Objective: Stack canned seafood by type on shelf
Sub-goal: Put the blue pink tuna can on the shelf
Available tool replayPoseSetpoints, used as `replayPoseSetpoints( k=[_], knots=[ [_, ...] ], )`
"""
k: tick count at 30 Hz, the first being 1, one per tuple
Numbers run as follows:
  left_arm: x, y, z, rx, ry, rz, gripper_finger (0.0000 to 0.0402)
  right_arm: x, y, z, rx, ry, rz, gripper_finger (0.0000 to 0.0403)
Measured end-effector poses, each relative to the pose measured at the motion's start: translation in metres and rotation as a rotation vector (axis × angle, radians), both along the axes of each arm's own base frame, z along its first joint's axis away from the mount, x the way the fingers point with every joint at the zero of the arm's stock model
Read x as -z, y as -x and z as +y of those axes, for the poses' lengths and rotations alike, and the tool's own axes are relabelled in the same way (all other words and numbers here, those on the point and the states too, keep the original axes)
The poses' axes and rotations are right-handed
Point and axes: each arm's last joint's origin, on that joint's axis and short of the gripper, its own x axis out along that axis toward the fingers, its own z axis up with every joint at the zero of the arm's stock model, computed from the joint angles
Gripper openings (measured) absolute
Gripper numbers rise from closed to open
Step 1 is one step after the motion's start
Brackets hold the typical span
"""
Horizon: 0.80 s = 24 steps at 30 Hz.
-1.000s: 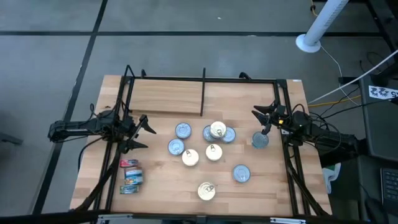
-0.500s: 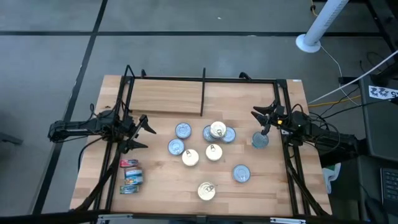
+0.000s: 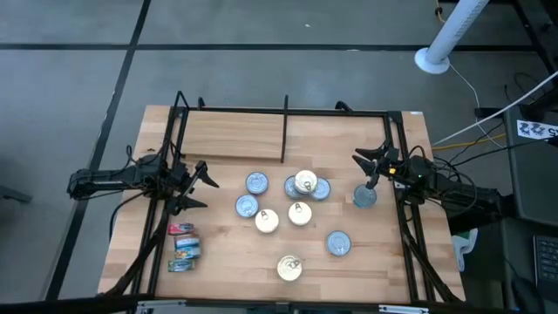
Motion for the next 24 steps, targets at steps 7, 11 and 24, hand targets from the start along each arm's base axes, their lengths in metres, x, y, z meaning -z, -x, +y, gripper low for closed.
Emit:
replayPoseSetpoints(
  k=[7,11,24],
  knots=[
    [0.0000,0.0000,0.0000,-0.002,-0.027,-0.010,0.0336,0.0001,0.0000,0.0000,-0.001,-0.007,-0.003,0.0138],
    [-0.0001,0.0000,0.0000,-0.002,-0.027,-0.010,0.0336,0.0000,-0.0001,0.0002,-0.009,-0.007,-0.003,0.0138],
    [-0.0031,-0.0008,0.0039,-0.147,-0.076,-0.055,0.0336,0.0000,-0.0002,0.0004,-0.017,-0.008,-0.003,0.0138]
  ],
)
